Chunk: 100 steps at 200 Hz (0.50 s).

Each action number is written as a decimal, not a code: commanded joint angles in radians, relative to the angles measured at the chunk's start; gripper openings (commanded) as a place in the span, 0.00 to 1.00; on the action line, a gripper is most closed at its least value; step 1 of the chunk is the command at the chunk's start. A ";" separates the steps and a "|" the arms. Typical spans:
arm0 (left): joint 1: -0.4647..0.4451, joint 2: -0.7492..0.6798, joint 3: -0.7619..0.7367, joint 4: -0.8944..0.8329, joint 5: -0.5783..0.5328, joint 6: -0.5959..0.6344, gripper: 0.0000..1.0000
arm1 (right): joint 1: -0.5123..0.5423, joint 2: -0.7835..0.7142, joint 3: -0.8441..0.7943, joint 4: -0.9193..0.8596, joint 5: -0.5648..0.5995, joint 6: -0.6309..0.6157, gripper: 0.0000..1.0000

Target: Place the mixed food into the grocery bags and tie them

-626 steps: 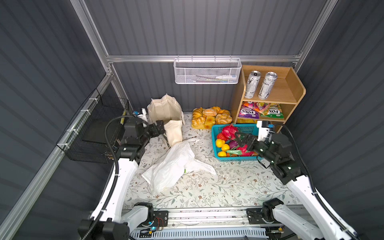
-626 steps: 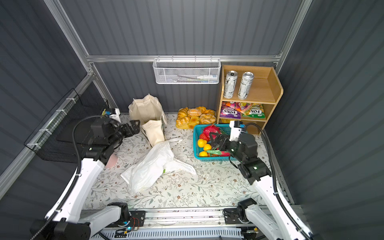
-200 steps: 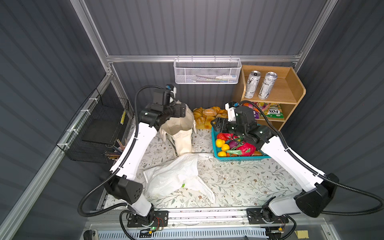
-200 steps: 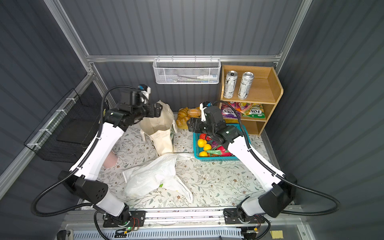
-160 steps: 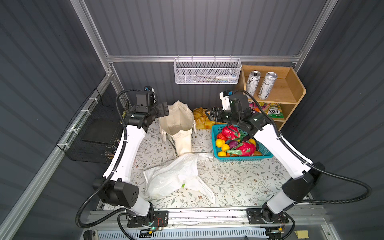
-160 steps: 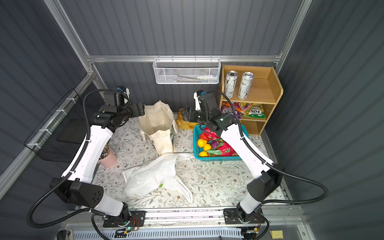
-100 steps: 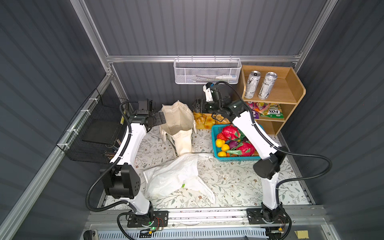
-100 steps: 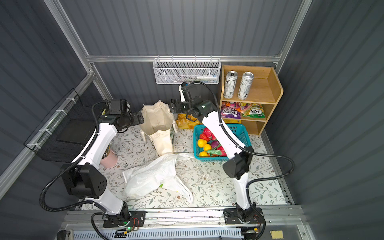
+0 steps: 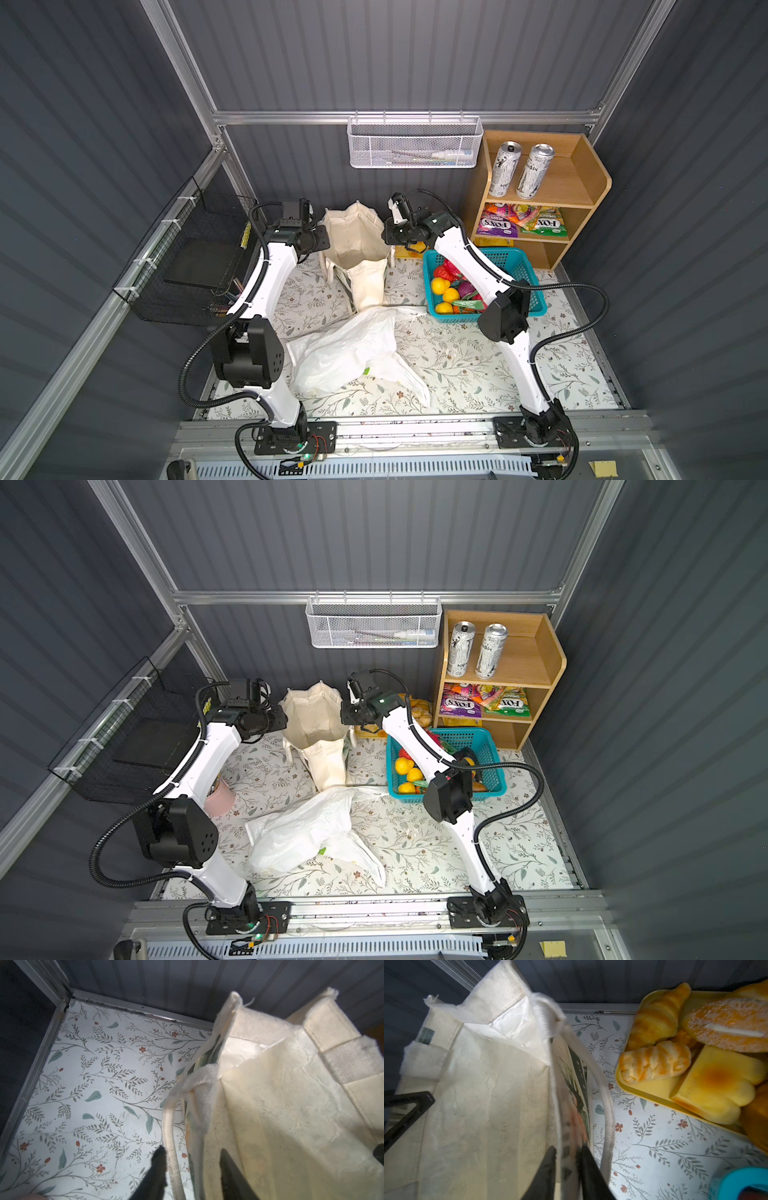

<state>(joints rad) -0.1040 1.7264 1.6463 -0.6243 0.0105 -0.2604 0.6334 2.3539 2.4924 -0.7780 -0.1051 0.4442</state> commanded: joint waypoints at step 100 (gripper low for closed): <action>0.030 0.065 0.078 0.030 0.114 0.038 0.00 | -0.028 -0.264 -0.367 0.171 0.071 0.058 0.10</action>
<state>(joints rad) -0.0868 1.7790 1.6840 -0.6044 0.0868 -0.2512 0.6155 2.0853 2.1162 -0.6456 -0.0017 0.4908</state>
